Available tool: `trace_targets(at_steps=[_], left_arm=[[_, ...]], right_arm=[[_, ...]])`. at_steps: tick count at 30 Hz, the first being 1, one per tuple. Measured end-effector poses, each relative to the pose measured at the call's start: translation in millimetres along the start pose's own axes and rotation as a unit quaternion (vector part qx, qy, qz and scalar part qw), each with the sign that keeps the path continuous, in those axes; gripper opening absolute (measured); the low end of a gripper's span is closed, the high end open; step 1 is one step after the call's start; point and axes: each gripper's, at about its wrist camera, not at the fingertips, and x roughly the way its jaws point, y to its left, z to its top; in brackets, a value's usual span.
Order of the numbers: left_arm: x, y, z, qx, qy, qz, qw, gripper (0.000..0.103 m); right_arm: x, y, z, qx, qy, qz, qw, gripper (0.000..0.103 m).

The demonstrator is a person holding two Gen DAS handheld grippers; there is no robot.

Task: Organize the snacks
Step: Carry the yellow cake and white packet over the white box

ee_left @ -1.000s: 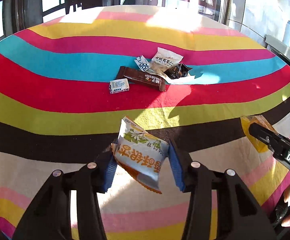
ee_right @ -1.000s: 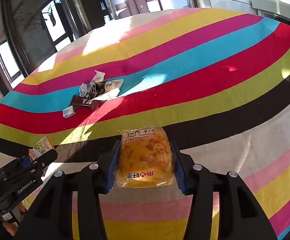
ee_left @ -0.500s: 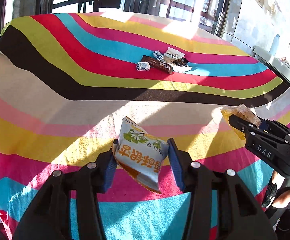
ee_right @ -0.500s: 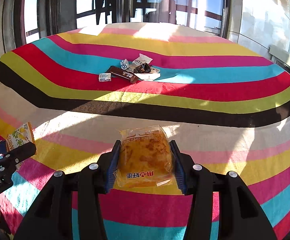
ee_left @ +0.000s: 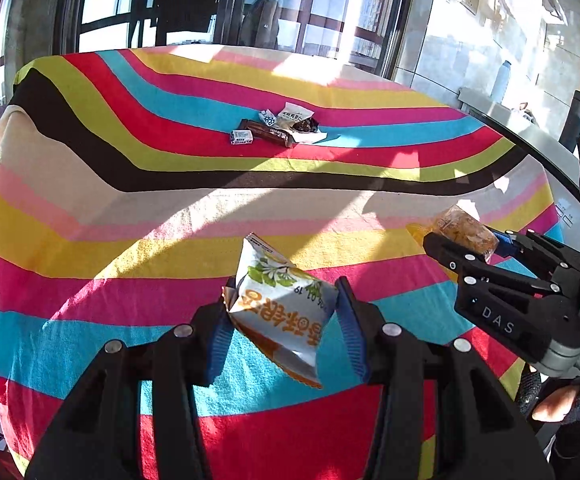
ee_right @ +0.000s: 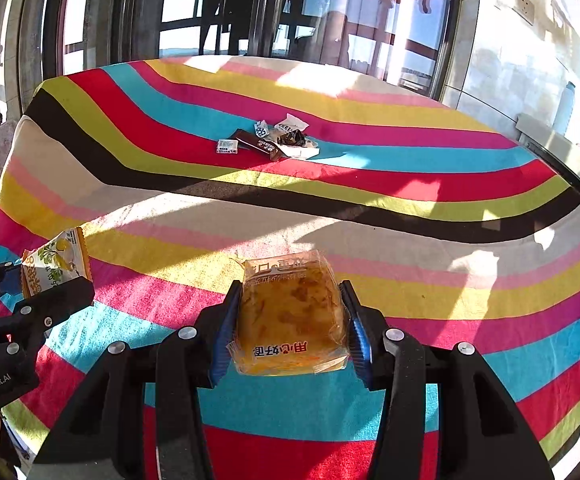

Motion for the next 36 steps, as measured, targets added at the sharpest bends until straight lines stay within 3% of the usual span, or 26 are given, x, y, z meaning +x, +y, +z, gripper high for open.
trace_targets(at_steps=[8,19,36], left_arm=[[-22.2,-46.7,-9.1,0.04,-0.008,-0.047,0.9981,0.048],[-41.2,-110.9,-27.9,0.101,-0.001,-0.106,0.9892,0.048],[-40.3,-215.8,-69.9,0.207,0.042,-0.177,0.9614,0.048]], right_arm=[[-36.4,-36.7,-28.2,0.018,0.005,-0.03,0.999,0.047],[-82.0,-81.8,-80.2,0.032,0.018,-0.077,0.996,0.047],[-123.7,-141.5,-143.7,0.091,0.036,-0.118,0.988,0.047]])
